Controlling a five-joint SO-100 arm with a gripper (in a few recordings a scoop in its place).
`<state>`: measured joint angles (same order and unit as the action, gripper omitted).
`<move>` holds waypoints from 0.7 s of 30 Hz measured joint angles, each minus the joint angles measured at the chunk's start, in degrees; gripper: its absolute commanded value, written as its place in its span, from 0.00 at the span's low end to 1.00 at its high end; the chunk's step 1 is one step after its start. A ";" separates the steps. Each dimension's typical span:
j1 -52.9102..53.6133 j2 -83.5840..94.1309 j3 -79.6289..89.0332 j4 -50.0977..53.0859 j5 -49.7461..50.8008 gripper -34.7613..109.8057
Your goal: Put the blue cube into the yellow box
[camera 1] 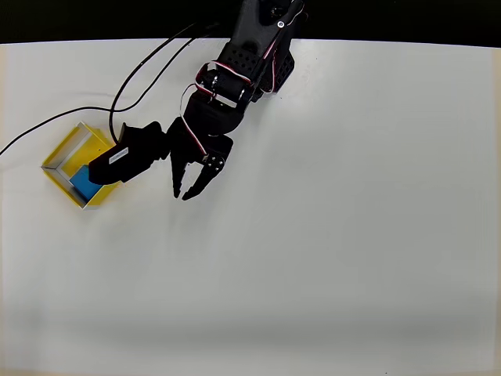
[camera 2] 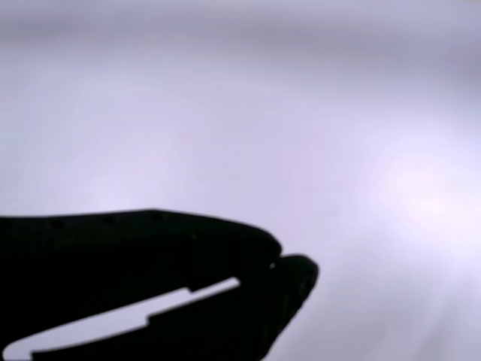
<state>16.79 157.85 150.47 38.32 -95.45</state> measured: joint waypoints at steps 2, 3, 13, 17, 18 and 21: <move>-2.81 5.01 4.31 2.29 -0.18 0.24; -4.04 7.12 5.54 3.60 -0.18 0.24; -8.53 23.91 19.16 13.45 0.35 0.24; -8.79 28.83 23.47 20.21 0.00 0.24; -8.79 29.79 24.52 22.06 0.00 0.24; -8.79 31.90 26.72 27.16 -0.44 0.24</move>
<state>8.00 189.76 177.19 65.48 -95.89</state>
